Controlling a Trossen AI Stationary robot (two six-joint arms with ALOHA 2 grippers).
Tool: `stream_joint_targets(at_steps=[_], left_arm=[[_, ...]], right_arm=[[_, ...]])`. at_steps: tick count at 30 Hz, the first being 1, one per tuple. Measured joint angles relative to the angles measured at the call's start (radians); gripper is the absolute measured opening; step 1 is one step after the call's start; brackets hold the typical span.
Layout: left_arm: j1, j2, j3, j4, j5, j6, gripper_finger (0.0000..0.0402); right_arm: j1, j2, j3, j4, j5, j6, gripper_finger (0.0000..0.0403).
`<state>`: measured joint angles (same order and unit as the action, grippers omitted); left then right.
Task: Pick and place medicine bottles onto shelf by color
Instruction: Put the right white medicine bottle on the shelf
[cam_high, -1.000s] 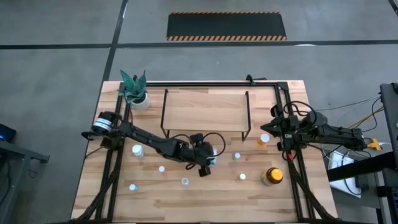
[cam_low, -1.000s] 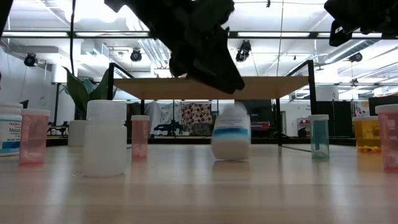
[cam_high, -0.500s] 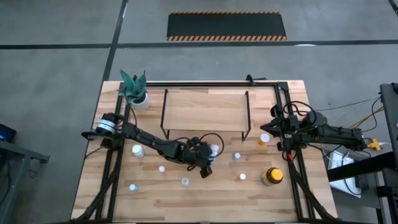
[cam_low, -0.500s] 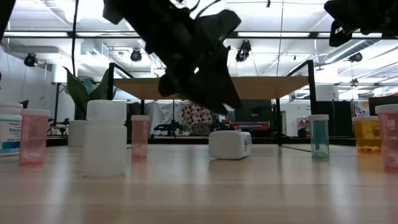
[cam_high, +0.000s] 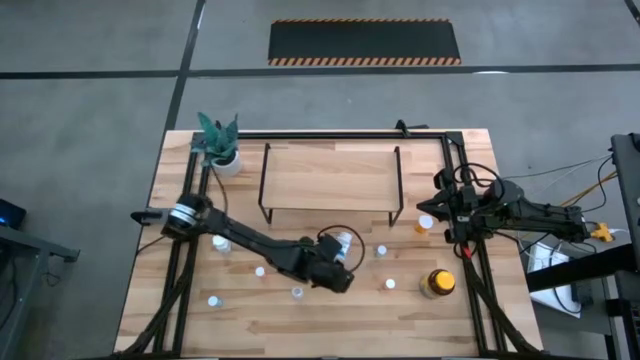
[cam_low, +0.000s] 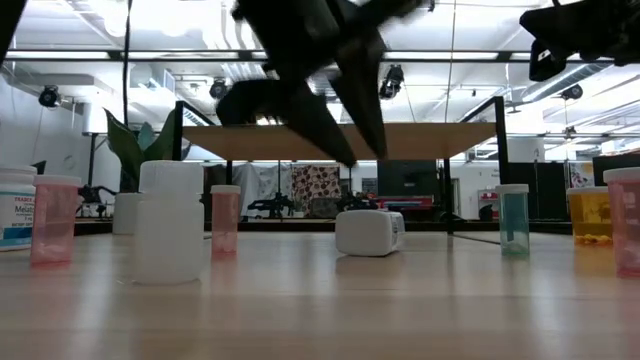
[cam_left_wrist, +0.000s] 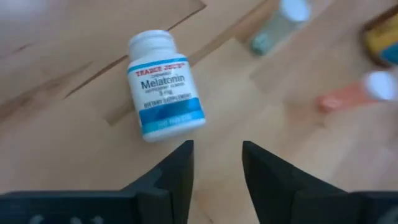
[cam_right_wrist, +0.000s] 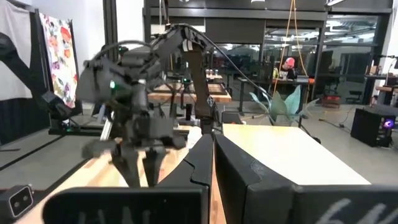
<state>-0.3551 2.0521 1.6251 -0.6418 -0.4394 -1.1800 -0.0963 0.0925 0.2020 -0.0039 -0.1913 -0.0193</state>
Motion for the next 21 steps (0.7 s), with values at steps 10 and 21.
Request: stream_joint_targets(at_steps=[10,21], left_arm=[[0.082,0.070,0.081,-0.041,0.140,0.169,0.0168],[0.101,0.052,0.064,-0.100,0.066,0.167,0.0293]], right_arm=[[0.000,0.000,0.000,-0.021,0.001,-0.019,0.0009],[0.000,-0.002,0.000,-0.017,0.001,-0.037,0.0009]])
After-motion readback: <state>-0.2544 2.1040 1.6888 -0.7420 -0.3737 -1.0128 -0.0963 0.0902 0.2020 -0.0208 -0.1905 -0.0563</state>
